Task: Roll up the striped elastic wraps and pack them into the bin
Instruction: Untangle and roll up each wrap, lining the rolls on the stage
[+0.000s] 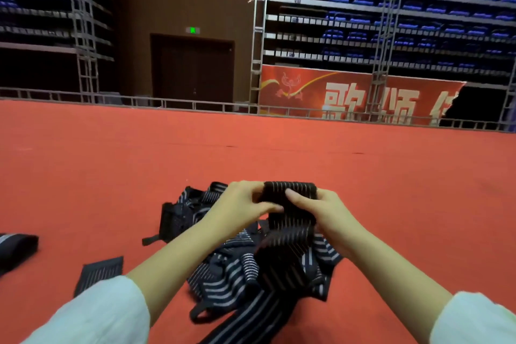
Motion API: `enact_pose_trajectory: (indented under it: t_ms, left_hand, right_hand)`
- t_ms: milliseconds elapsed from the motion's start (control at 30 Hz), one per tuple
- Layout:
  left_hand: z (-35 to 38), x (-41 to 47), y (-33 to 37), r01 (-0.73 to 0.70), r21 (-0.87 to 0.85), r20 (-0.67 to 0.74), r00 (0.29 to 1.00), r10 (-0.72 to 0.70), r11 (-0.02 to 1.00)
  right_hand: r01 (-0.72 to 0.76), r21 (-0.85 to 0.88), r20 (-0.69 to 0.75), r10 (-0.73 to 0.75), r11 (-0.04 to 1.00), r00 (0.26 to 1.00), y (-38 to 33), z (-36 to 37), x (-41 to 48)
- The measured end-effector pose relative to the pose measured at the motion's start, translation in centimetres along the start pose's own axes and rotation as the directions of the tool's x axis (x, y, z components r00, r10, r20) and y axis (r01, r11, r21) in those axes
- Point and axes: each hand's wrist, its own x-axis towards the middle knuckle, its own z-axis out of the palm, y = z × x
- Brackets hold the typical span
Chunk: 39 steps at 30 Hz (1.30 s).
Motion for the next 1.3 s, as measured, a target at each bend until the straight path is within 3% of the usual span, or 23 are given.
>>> enact_pose_trajectory:
  t_ms: [100, 200, 367, 600, 767, 900, 1067, 1200, 1300]
  left_hand:
    - [1.3, 0.4, -1.9, 0.065, -0.069, -0.089, 0.993, -0.071, 0.996]
    - [2.3, 0.7, -3.7, 0.097, -0.077, -0.129, 0.986, -0.106, 0.992]
    - [3.0, 0.9, -6.0, 0.157, -0.107, -0.177, 0.969, -0.174, 0.982]
    - [2.1, 1.3, -7.7, 0.210, -0.058, -0.247, 0.944, -0.218, 0.976]
    - [2.2, 1.1, -7.6, 0.209, -0.127, -0.243, 0.941, -0.235, 0.970]
    - [2.8, 0.4, -7.6, 0.213, -0.113, -0.230, 0.945, -0.234, 0.971]
    - [2.8, 0.7, -7.1, 0.207, -0.113, -0.237, 0.944, -0.229, 0.972]
    - [3.1, 1.3, -6.4, 0.190, -0.112, -0.124, 0.971, -0.203, 0.975]
    - [3.4, 1.9, -5.6, 0.171, -0.129, -0.081, 0.980, -0.182, 0.977]
  right_hand:
    - [-0.119, 0.076, 0.112, 0.110, 0.990, 0.988, 2.1, -0.4, 0.3]
    - [-0.142, -0.061, 0.221, 0.152, 0.988, 0.963, 4.4, -0.8, 0.1]
    - [-0.088, -0.184, 0.162, 0.119, 0.979, 0.980, 7.5, -1.1, 0.2]
    - [-0.132, -0.354, 0.173, 0.203, 0.926, 0.964, 9.1, -1.6, 1.0]
    - [-0.142, -0.096, 0.185, 0.158, 0.985, 0.970, 8.6, -1.0, 1.3]
    - [-0.169, 0.089, 0.103, 0.160, 0.982, 0.982, 9.4, 0.1, 1.1]
    - [-0.095, -0.019, 0.121, 0.097, 0.995, 0.988, 9.4, 0.8, 0.8]
    - [-0.082, 0.083, -0.062, 0.087, 0.993, 0.994, 8.6, 0.7, 1.7]
    - [-0.030, 0.038, -0.180, 0.036, 0.999, 0.983, 7.7, 0.1, 2.8]
